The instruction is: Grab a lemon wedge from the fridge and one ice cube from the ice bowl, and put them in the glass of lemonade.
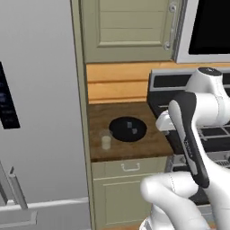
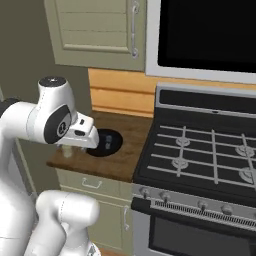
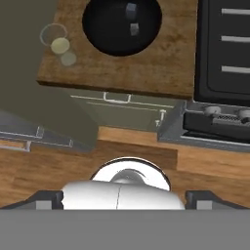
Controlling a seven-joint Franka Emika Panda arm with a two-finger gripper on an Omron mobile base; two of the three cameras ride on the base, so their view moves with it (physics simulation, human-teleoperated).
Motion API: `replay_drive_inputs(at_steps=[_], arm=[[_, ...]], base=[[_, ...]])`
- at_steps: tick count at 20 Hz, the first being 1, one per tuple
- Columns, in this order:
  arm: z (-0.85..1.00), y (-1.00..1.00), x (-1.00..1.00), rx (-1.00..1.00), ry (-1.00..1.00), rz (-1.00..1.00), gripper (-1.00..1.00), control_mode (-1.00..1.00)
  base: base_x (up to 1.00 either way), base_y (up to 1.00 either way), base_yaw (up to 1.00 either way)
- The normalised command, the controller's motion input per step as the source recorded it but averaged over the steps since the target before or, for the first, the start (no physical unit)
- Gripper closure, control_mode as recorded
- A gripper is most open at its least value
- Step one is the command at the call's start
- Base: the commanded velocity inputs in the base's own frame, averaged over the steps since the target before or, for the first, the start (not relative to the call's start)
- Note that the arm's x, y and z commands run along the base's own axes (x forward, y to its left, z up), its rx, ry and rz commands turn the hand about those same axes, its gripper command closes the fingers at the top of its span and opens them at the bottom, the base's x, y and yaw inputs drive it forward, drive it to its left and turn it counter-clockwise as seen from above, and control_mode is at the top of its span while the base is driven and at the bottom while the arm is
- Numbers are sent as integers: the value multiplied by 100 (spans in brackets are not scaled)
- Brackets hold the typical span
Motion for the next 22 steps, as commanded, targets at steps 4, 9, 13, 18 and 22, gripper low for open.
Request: replay_drive_inputs(at_steps=[4,9,13,18,22], arm=[[0,0,0,0,0,0,-100,100],[-15,0,38,0,12,7,-100,-100],[-81,0,100,-1,28,23,-100,-100],[-70,12,96,-4,14,17,-100,-100],[-60,8,89,-1,0,17,-100,-100]], base=[[97,-7,4],[49,-7,5],[0,0,0],[0,0,0],[0,0,0]])
